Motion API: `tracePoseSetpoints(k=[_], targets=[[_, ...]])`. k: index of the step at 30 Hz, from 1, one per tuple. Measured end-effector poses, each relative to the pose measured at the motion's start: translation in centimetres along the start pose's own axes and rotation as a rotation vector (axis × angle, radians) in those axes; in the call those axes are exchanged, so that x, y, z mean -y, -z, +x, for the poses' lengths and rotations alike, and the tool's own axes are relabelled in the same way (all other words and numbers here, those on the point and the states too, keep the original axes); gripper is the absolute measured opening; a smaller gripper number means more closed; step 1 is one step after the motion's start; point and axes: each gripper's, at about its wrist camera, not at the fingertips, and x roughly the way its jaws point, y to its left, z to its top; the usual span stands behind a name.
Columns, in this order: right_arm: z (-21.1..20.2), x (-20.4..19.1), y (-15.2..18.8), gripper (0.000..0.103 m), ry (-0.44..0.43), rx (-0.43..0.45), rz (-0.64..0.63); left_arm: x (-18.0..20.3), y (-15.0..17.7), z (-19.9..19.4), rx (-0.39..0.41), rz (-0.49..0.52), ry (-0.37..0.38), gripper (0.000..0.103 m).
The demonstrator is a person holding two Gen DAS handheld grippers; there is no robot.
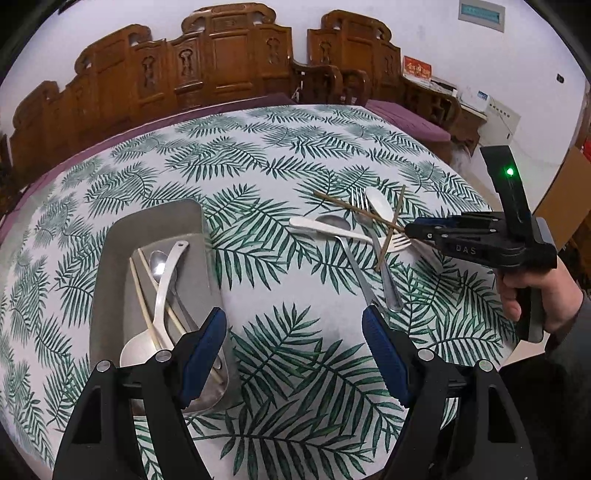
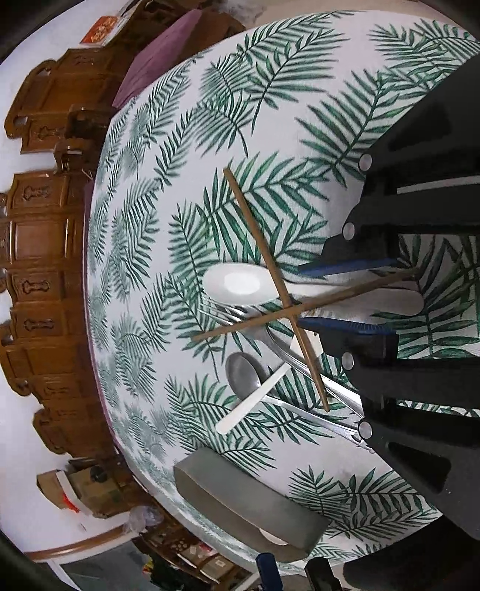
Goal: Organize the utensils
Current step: 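Grasp another wooden chopstick from the pile with the right tool, then grasp a chopstick with the left tool while the right tool holds its chopstick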
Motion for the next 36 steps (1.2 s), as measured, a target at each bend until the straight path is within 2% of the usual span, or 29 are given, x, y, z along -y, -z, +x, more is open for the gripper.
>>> tracePoseSetpoints(k=[10,14,19,27,30,32,36], targets=[[1.6,-0.7,-1.4,0.025,0.019,-0.026,-0.052,0.7,-0.1,0.8,-0.015,0.020,-0.002,0.072],[1.6,-0.6,-1.5,0.008,0.018,-0.034,-0.060,1.0,-0.2,1.1,-0.021,0.026,-0.003,0.072],[0.4,-0.2,-1.6,0.006,-0.002,0.001,-0.042,1.6,-0.6,1.7,-0.028,0.038,0.000,0.072],[-2.2,2.9,-1.6,0.006,0.000,0.077,0.053,3.5,-3.0,3.8,-0.017,0.082,0.028,0.072],[-2.4,4.4,-1.3,0.006,0.018,0.079,0.093,4.4,-3.9,4.9,-0.018,0.098,0.050,0.064],[-2.4,5.1,-1.0,0.006,0.035,0.077,0.107,5.1,-4.6,5.9,-0.025,0.106,0.071,0.054],[-2.2,6.6,-0.6,0.006,0.060,0.070,0.143,6.6,-5.7,8.1,-0.037,0.127,0.109,0.044]])
